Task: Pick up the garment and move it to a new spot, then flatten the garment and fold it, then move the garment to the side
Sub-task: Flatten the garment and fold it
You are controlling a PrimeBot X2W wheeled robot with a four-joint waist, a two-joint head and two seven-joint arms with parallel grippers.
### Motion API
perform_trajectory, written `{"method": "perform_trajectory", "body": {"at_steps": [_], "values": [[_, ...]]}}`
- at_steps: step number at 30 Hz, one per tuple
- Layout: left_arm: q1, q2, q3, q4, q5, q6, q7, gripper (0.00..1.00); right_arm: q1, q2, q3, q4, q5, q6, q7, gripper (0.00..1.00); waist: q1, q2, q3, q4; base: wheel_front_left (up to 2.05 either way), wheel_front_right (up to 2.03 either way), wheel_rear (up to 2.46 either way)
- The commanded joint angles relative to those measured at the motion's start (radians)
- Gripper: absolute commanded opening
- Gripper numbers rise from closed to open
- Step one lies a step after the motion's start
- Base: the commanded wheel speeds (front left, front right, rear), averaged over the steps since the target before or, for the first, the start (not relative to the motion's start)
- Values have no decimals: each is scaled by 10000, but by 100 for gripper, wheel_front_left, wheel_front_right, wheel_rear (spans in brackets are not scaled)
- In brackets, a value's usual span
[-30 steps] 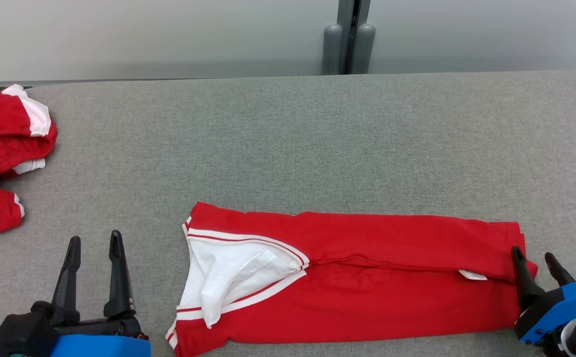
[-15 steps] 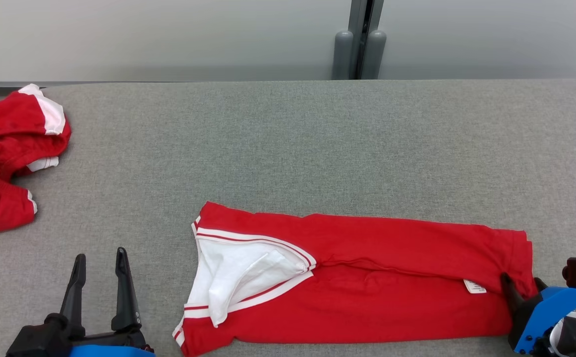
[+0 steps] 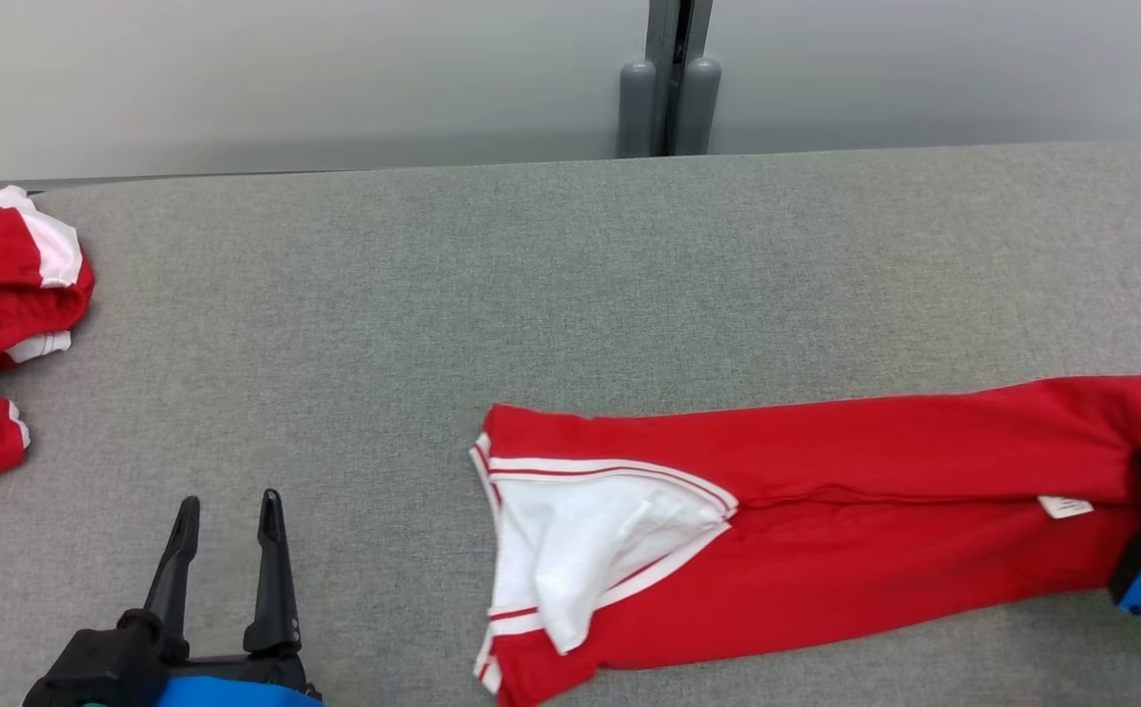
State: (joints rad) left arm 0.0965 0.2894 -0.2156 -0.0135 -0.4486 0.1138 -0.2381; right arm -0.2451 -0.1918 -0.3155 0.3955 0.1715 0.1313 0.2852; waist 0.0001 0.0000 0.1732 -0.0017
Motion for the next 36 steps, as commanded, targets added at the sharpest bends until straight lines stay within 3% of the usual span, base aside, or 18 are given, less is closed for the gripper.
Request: {"method": "perform_trajectory", "body": {"at_steps": [1, 6, 12, 20, 27, 36], "values": [[-194, 33, -76, -22, 49, -31, 54, 100, -146, -218, -266, -57, -84, -9, -19, 0, -1, 0, 10, -45, 0, 0, 0], [-355, 10, -260, 57, 142, -75, 33, 100, -393, -516, -1011, -131, -304, -6, -93, 0, -1, 0, 58, -191, 0, 0, 0], [-602, -81, -533, 173, 255, -176, 13, 100, -380, -79, -749, -614, -213, -5, -192, 0, -1, 0, 12, -321, 0, 0, 0], [-720, -167, -765, 357, 284, -236, -11, 100, 648, 860, 1269, -2751, 1614, -5, 633, 0, -1, 0, -159, -381, 0, 0, 0], [-856, -208, -846, 480, 250, -271, -38, 100, 1506, 1295, 3435, -4702, 3225, -3, 1245, 0, -1, 0, -215, -343, 0, 0, 0], [-1073, -283, -952, 649, 216, -360, -97, 100, 1169, 1404, 6116, -4115, 3933, -3, 681, 0, -1, 0, -294, -35, 0, 0, 0]]}}
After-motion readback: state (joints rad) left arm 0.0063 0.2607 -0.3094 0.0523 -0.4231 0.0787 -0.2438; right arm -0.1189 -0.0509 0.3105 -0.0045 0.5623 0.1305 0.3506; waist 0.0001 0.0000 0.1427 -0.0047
